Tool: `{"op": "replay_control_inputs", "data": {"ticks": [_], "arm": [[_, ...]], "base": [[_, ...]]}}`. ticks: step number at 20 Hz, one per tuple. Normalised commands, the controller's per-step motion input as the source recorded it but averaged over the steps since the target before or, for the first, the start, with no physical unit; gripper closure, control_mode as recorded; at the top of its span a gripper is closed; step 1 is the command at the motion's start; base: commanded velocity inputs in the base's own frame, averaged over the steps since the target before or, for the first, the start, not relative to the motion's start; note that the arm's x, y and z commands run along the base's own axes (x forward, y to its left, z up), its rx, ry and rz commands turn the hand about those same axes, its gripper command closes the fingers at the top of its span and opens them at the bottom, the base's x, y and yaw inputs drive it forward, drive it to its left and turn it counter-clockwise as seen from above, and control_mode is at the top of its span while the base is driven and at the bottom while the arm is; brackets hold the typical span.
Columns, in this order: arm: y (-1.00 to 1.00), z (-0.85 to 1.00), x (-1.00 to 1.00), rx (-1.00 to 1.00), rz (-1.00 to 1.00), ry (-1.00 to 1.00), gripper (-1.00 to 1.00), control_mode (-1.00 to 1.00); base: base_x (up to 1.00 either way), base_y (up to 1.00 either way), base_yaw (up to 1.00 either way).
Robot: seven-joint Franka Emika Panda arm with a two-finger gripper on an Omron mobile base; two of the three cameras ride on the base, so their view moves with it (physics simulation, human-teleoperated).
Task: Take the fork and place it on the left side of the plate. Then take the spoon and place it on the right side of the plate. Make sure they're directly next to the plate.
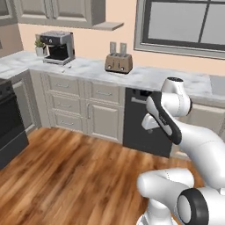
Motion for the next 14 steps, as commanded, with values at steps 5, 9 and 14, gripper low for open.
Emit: {"op": "replay_control_inputs", "data": {"ticks": [5, 9, 14], "arm": [[0.0, 0.0, 0.0, 0.0, 0.0, 0.0, -1.0, 1.0], [0.0, 0.0, 0.0, 0.0, 0.0, 0.0, -1.0, 1.0], [0.0, 0.0, 0.0, 0.0, 0.0, 0.0, -1.0, 1.0]], "base": [[0.9, -0.09, 0.23], [0.94, 0.0, 0.18], [0.94, 0.03, 0.21]]}}
